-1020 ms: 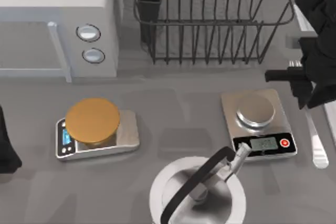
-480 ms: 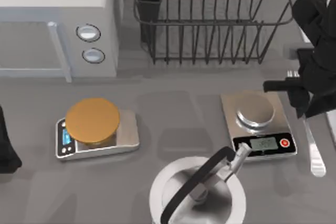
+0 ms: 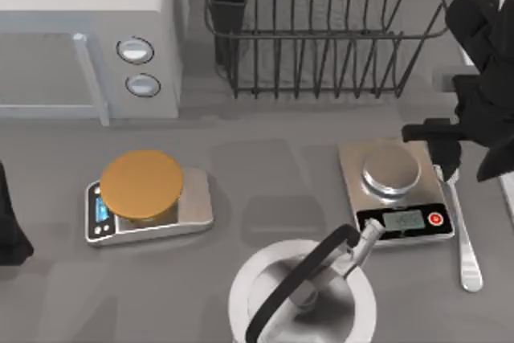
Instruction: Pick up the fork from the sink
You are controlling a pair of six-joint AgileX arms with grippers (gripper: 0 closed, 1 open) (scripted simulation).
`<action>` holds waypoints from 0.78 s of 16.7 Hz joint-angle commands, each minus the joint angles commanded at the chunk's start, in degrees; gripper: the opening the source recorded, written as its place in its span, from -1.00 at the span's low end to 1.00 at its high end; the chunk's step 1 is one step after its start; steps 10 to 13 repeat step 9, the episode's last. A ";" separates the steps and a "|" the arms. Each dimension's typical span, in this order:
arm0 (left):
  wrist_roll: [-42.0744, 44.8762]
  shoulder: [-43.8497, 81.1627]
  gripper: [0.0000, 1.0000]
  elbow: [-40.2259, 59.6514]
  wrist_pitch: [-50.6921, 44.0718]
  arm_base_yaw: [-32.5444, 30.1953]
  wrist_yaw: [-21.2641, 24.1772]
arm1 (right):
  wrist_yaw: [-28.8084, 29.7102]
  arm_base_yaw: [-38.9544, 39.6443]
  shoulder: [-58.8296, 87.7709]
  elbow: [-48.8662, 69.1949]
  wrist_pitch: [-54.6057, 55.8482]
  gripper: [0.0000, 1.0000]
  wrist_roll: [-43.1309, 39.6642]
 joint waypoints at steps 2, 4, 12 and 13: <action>0.00 0.00 1.00 0.00 0.00 0.00 0.00 | 0.00 0.00 0.00 0.00 0.00 0.81 0.00; 0.00 0.00 1.00 0.00 0.00 0.00 0.00 | 0.00 0.00 0.00 0.00 0.00 1.00 0.00; 0.00 0.00 1.00 0.00 0.00 0.00 0.00 | 0.00 0.00 0.00 0.00 0.00 1.00 0.00; 0.00 0.00 1.00 0.00 0.00 0.00 0.00 | 0.00 0.00 0.00 0.00 0.00 1.00 0.00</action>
